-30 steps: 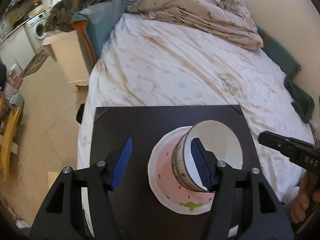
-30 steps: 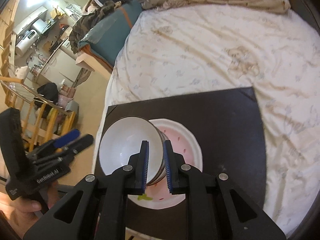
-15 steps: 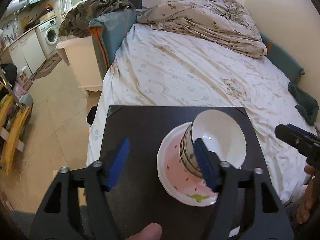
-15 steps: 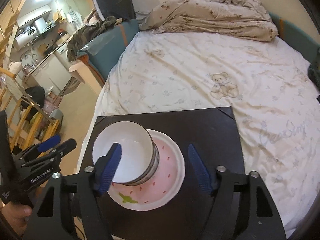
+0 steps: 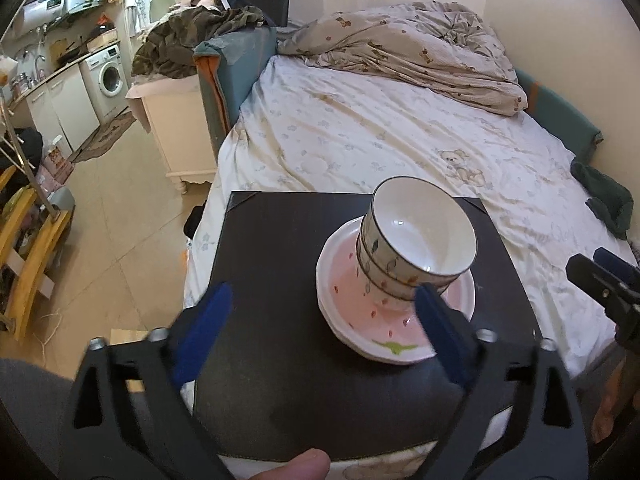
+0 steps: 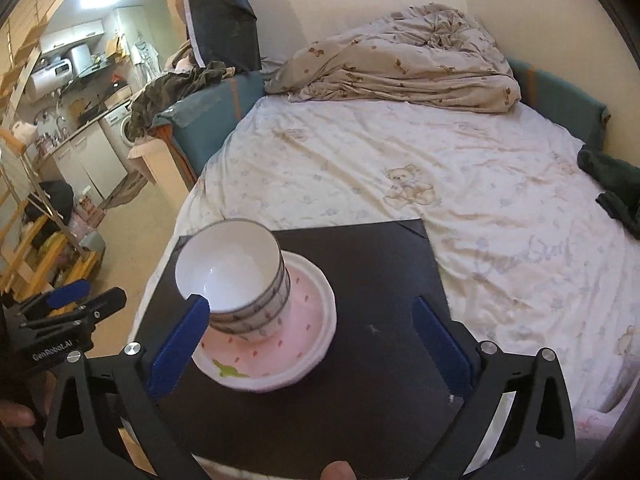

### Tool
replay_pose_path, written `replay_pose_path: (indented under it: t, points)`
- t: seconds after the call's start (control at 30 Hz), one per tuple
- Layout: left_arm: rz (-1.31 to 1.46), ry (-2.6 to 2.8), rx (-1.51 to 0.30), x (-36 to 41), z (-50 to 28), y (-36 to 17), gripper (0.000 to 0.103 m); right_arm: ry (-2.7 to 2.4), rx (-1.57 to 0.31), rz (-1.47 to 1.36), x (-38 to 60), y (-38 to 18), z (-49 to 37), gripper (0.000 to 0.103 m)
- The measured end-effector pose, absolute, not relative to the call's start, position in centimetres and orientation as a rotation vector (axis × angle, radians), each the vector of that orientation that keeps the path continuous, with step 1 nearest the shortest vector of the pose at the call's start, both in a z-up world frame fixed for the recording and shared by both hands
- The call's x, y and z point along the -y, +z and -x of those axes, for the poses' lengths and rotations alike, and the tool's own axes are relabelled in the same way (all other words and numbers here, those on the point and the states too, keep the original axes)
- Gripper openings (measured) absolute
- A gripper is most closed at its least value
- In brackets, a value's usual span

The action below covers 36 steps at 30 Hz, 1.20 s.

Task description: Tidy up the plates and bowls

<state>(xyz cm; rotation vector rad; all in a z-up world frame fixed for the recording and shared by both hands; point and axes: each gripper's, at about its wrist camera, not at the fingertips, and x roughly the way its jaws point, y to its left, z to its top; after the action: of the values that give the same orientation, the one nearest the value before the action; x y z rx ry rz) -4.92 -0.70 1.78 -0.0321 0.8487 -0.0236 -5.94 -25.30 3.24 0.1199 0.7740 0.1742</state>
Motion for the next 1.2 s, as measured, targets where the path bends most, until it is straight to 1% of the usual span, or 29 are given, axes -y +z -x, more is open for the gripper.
replay_pose_path:
  t: [0.03,0.3,0.5,0.77,1.2]
  points:
    - [0.03,-0.022,-0.845,0.7,5.2,1.7,0.103,0.175,-0.775,-0.118,25.3,3.2,6.2,0.103]
    - [0.048,0.003,-0.883,0.2,6.6,0.3,0.103,0.162,-0.749,-0.094,24.7,1.9,8.6,0.103]
    - [-0.002,0.012,-0.907,0.8,7.0,-0.9,0.103,0.17,-0.807,-0.13,24.1,-0.2,8.6,0.103]
    - [0.03,0.012,-0.92,0.7,6.8,-1.2,0.103,0.162,-0.83,-0.072,22.8,-1.4,8.2,0.103]
    - [0.025,0.013,-0.931,1.1,6.5,-1.6,0.103,0.14,-0.827,-0.061,22.9,-1.6,8.2,0.103]
